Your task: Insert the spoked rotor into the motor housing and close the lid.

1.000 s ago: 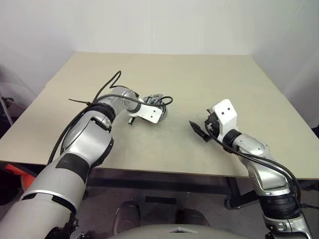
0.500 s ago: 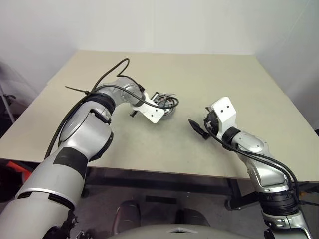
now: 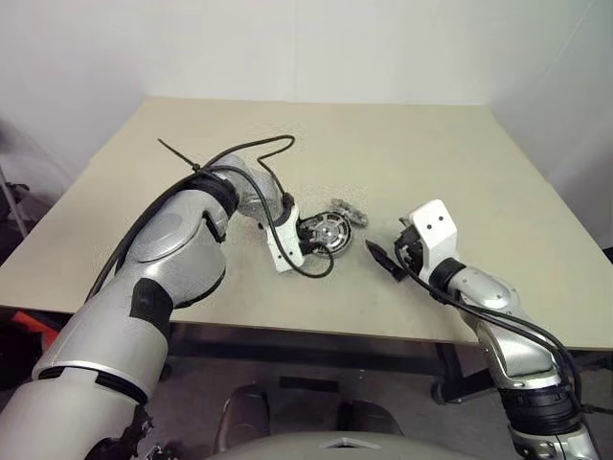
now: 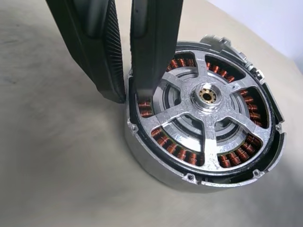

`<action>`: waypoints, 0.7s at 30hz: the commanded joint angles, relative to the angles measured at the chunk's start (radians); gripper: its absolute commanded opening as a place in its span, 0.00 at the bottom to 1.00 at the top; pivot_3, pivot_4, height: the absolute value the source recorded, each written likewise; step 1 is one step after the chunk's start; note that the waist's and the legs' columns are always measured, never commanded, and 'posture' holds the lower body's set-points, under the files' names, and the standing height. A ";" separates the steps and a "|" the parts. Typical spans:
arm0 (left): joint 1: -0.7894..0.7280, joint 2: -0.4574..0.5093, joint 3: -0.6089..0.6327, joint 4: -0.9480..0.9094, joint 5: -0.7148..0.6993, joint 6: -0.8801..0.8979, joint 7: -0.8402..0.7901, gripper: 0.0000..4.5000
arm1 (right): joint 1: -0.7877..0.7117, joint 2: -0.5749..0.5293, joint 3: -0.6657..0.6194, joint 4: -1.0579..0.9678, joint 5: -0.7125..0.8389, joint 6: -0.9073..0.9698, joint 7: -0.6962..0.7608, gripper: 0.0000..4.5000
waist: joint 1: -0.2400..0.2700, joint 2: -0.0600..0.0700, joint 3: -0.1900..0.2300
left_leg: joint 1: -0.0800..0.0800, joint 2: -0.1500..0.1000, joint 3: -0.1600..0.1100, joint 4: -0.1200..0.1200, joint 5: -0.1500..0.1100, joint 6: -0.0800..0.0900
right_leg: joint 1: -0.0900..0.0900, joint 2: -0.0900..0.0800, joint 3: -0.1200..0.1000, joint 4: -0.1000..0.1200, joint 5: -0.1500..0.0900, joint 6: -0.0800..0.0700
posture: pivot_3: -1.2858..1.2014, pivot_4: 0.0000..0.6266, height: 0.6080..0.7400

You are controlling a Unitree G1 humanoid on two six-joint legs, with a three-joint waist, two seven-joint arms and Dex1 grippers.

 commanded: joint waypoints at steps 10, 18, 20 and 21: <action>-0.096 -0.047 -0.136 0.032 0.137 0.025 0.299 0.19 | 0.049 0.016 -0.030 -0.113 -0.002 0.032 -0.062 0.97 | -0.001 0.000 0.000 | -0.001 -0.001 -0.004 0.001 0.000 -0.001 | 0.000 0.000 -0.001 0.000 -0.002 0.004 | 0.52 0.00 1.00; -0.096 -0.038 -0.101 0.039 0.099 0.058 0.284 0.41 | 0.025 0.010 -0.021 -0.094 0.001 0.032 -0.055 0.97 | -0.001 0.000 0.000 | 0.000 -0.001 -0.004 0.004 0.000 0.001 | 0.002 0.000 -0.001 0.000 -0.002 0.004 | 0.52 0.00 1.00; -0.098 -0.027 -0.085 0.042 0.078 0.058 0.265 0.41 | 0.013 0.007 -0.020 -0.083 0.003 0.026 -0.046 0.97 | -0.001 0.000 0.000 | 0.000 -0.001 -0.004 0.004 -0.001 0.001 | 0.002 0.000 -0.001 0.000 -0.002 0.004 | 0.52 0.00 1.00; -0.098 -0.020 -0.073 0.043 0.065 0.057 0.254 0.41 | 0.006 0.003 -0.019 -0.077 0.003 0.022 -0.040 0.97 | -0.001 0.000 0.000 | 0.000 -0.001 -0.004 0.004 -0.001 0.001 | 0.002 0.000 -0.001 0.001 -0.002 0.004 | 0.52 0.00 1.00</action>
